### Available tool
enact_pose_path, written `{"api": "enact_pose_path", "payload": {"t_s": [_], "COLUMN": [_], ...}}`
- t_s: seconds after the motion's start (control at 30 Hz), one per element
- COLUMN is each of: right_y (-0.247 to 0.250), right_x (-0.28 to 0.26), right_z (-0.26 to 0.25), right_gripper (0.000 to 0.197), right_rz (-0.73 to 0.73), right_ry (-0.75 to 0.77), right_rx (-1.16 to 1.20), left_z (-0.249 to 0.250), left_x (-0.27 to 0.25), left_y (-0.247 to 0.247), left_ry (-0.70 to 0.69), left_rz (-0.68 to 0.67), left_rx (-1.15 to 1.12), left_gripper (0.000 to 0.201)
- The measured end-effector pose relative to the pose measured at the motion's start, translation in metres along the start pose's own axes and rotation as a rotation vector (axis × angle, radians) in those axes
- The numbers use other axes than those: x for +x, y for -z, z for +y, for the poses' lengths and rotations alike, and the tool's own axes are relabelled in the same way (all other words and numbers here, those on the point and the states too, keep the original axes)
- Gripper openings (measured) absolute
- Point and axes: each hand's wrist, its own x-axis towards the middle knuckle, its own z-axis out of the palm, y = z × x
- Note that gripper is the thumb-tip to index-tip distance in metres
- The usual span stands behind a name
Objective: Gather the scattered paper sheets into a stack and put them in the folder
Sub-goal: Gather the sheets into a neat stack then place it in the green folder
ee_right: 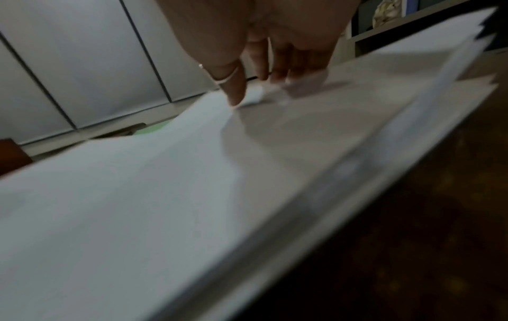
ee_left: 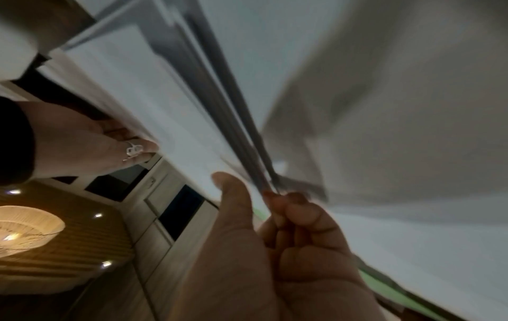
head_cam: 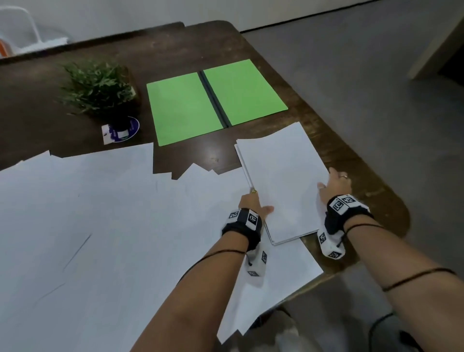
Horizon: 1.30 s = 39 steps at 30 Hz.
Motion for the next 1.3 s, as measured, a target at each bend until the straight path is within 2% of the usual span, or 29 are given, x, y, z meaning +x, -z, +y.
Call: {"api": "enact_pose_path", "payload": {"t_s": [0.07,0.17,0.2,0.27,0.33,0.4,0.5,0.6,0.7,0.8,1.0,1.1,1.2,1.23,1.3], "right_y": [-0.004,-0.016,-0.023,-0.040,-0.056,-0.072,-0.092,-0.102,-0.104,-0.108,-0.119,-0.126,-0.127,-0.127,-0.127], "right_x": [-0.009,-0.040,-0.055,-0.089,-0.124,-0.153,-0.178,-0.193,-0.203,-0.201,-0.200,-0.205,-0.214,-0.218,-0.223], "right_z": [-0.005,-0.025,-0.032,-0.044,-0.058,-0.074,-0.093,-0.108,-0.122,-0.130,-0.140,-0.147,-0.152,-0.154,-0.159], "right_gripper": [0.065,0.056,0.048,0.032,0.023,0.022,0.033,0.038,0.040,0.044,0.047,0.040,0.033,0.037,0.048], "right_rz": [0.039,0.039,0.009,-0.080,-0.224,-0.389,-0.589,-0.756,-0.855,-0.817,-0.831,-0.828,-0.598,-0.531,-0.497], "right_ry": [0.057,0.323,0.424,0.593,0.653,0.617,0.415,0.148,-0.030,-0.044,0.119,0.200,0.316,0.349,0.362], "right_rx": [-0.026,0.099,0.136,0.206,0.295,0.330,0.347,0.594,0.764,0.738,0.502,0.386,0.078,0.009,-0.023], "left_z": [-0.009,-0.046,-0.063,-0.098,-0.131,-0.159,-0.192,-0.205,-0.204,-0.205,-0.208,-0.208,-0.208,-0.208,-0.209], "left_x": [-0.017,-0.054,-0.067,-0.091,-0.110,-0.129,-0.153,-0.163,-0.164,-0.167,-0.175,-0.177,-0.178,-0.179,-0.179], "left_y": [0.009,0.028,0.033,0.040,0.043,0.043,0.036,0.030,0.030,0.031,0.032,0.033,0.035,0.035,0.035], "left_ry": [-0.063,-0.114,-0.074,0.086,0.234,0.311,0.368,0.351,0.351,0.335,0.294,0.285,0.273,0.268,0.261], "left_rz": [0.062,0.248,0.274,0.233,0.167,0.149,0.129,0.150,0.138,0.108,0.062,0.065,0.064,0.068,0.079], "left_rx": [-0.017,0.049,0.122,0.286,0.405,0.396,0.354,0.320,0.360,0.397,0.406,0.412,0.398,0.390,0.381], "left_gripper": [0.088,0.083,0.081,0.083,0.086,0.090,0.094,0.090,0.094,0.105,0.109,0.110,0.109,0.109,0.109]}}
